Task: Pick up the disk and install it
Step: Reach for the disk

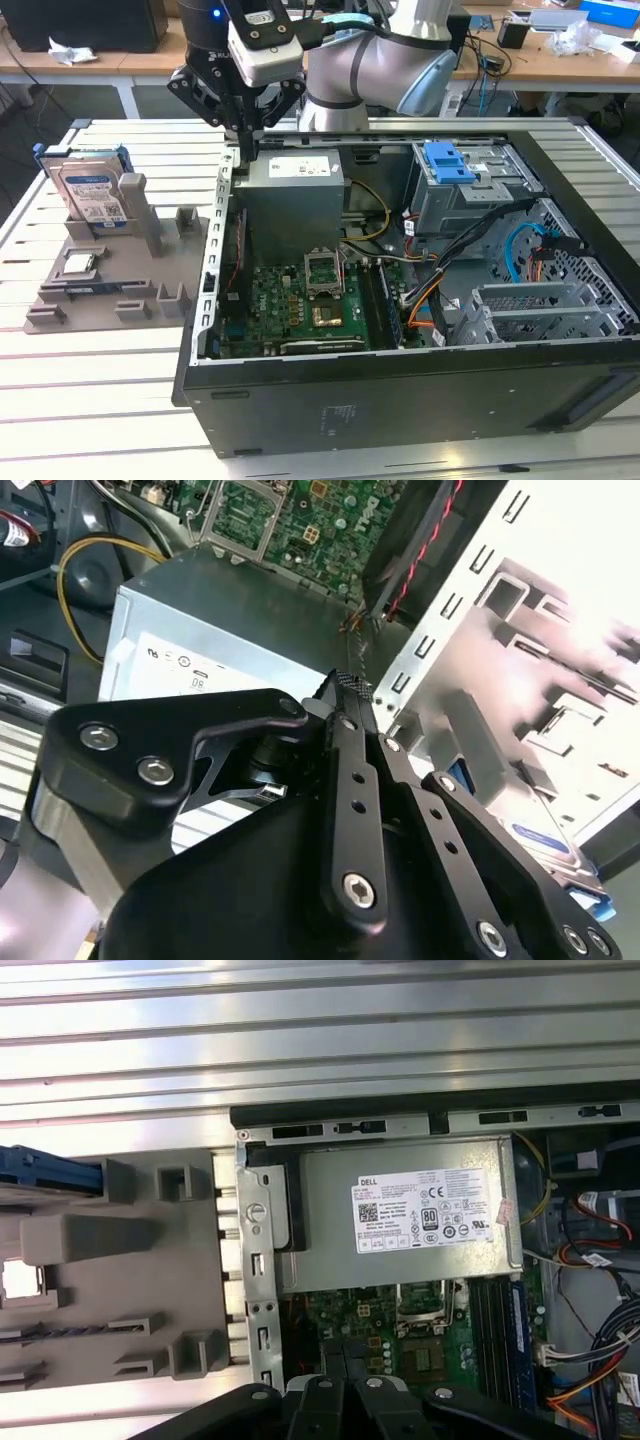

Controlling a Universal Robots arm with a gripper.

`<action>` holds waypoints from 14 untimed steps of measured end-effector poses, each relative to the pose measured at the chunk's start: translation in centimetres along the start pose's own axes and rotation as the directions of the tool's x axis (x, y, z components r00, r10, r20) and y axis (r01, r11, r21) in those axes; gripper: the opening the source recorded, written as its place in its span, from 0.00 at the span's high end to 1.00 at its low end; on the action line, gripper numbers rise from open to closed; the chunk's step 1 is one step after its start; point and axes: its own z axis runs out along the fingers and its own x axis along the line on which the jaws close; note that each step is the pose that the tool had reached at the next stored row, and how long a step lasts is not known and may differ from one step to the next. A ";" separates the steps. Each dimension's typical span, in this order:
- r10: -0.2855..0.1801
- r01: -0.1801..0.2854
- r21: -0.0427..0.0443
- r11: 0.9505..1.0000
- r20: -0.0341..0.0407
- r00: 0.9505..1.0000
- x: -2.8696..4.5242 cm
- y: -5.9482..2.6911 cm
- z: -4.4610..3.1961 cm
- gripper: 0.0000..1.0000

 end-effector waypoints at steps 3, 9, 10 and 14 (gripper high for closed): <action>0.000 0.000 0.000 1.000 0.000 1.000 0.95 -0.07 -0.03 0.89; 0.000 0.000 0.000 1.000 0.000 1.000 2.62 -0.20 -0.07 0.89; 0.000 0.000 0.000 1.000 0.000 1.000 2.88 -0.22 -0.08 0.89; 0.000 0.000 0.000 1.000 0.000 1.000 3.64 -0.27 -0.10 0.89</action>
